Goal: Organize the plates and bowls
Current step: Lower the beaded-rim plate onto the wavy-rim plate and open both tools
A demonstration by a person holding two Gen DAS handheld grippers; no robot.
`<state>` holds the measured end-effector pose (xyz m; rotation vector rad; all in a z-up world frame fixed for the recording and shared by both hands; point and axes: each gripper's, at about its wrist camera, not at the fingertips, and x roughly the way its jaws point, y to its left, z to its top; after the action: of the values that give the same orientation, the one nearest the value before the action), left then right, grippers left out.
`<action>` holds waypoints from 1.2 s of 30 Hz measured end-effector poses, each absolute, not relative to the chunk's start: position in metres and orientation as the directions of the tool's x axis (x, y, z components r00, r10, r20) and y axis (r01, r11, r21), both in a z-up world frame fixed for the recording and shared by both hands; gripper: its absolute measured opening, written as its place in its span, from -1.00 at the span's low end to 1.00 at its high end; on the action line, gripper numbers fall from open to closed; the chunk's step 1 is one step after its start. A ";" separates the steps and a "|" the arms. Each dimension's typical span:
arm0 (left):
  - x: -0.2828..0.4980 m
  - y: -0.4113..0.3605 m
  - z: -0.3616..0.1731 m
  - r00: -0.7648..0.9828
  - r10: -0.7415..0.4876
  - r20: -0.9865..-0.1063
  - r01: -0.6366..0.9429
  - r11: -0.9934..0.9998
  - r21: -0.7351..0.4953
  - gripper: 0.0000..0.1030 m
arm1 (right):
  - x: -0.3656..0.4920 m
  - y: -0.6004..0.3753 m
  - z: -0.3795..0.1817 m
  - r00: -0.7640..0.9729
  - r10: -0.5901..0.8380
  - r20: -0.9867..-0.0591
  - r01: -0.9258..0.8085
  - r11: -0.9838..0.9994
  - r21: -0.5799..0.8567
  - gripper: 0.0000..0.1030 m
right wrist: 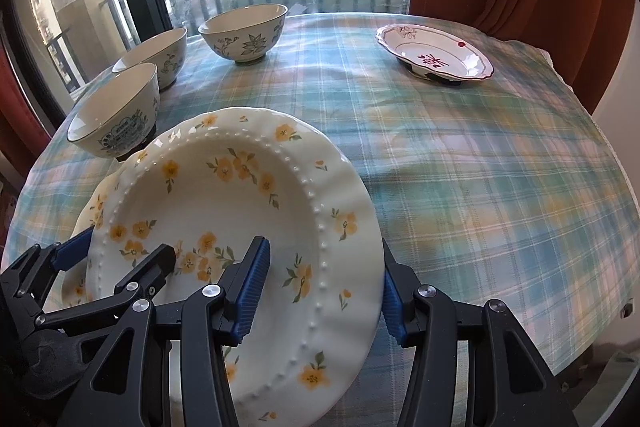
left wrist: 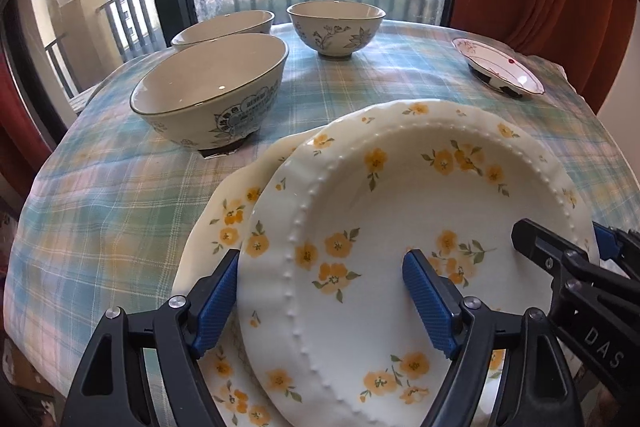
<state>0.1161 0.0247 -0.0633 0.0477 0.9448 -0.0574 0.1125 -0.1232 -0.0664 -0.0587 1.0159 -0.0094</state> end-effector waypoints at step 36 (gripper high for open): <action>0.087 0.053 -0.047 0.661 -0.047 -0.749 -0.001 0.998 -0.064 0.70 | 0.100 -0.103 -0.070 0.580 -0.079 -0.811 -0.044 0.991 -0.129 -0.30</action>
<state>0.0867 0.0534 -0.0470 -0.0604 0.8484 -0.0261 0.1000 -0.1026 -0.0703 -0.1403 0.9533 -0.0207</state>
